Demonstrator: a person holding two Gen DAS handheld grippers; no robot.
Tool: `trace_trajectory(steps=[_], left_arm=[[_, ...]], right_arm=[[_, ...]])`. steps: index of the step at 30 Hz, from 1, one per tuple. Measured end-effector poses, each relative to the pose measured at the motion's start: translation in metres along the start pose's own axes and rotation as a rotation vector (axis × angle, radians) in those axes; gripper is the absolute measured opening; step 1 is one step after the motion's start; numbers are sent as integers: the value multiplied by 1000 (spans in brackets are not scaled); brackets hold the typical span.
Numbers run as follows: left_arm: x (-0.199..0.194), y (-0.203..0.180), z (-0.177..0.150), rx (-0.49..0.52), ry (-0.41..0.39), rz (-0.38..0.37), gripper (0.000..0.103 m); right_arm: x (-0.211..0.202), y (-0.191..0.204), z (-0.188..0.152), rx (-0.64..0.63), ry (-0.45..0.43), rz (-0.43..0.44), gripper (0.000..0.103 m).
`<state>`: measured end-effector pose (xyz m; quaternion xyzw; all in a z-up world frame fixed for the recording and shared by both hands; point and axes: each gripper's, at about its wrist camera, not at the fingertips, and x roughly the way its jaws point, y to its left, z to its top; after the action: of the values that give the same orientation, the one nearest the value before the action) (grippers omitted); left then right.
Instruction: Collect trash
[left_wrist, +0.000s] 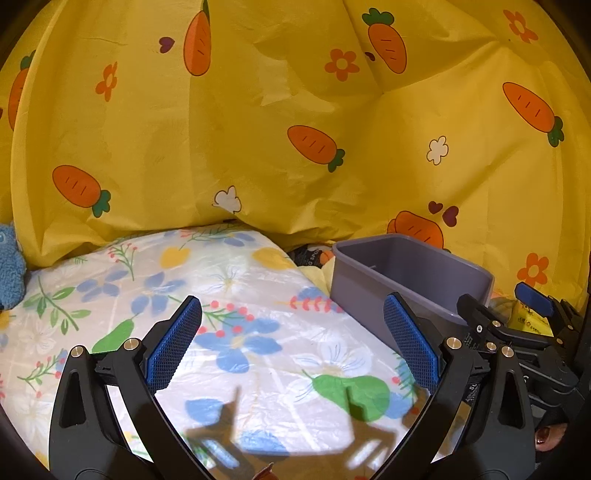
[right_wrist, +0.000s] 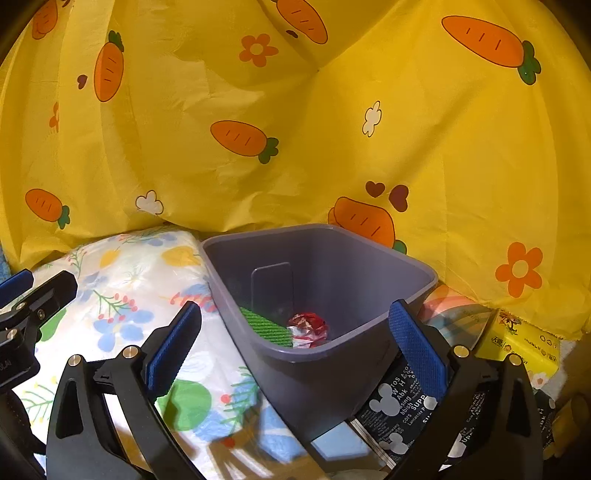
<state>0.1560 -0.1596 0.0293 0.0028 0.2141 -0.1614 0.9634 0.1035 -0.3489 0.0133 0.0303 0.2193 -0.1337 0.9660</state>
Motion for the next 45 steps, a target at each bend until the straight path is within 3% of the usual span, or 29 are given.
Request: trace_trajectory(steps=[8, 16, 24, 45], left_arm=[[-43, 22, -26, -15, -11, 67, 97], [-76, 53, -59, -45, 36, 140, 97], [-102, 73, -76, -53, 49, 161, 97], [-125, 71, -73, -62, 18, 141, 97]], right_arm=[[-38, 30, -15, -28, -7, 29, 97], [-78, 58, -36, -41, -24, 63, 97], [-98, 76, -54, -65, -13, 86, 97], [-119, 85, -52, -82, -54, 95, 97]])
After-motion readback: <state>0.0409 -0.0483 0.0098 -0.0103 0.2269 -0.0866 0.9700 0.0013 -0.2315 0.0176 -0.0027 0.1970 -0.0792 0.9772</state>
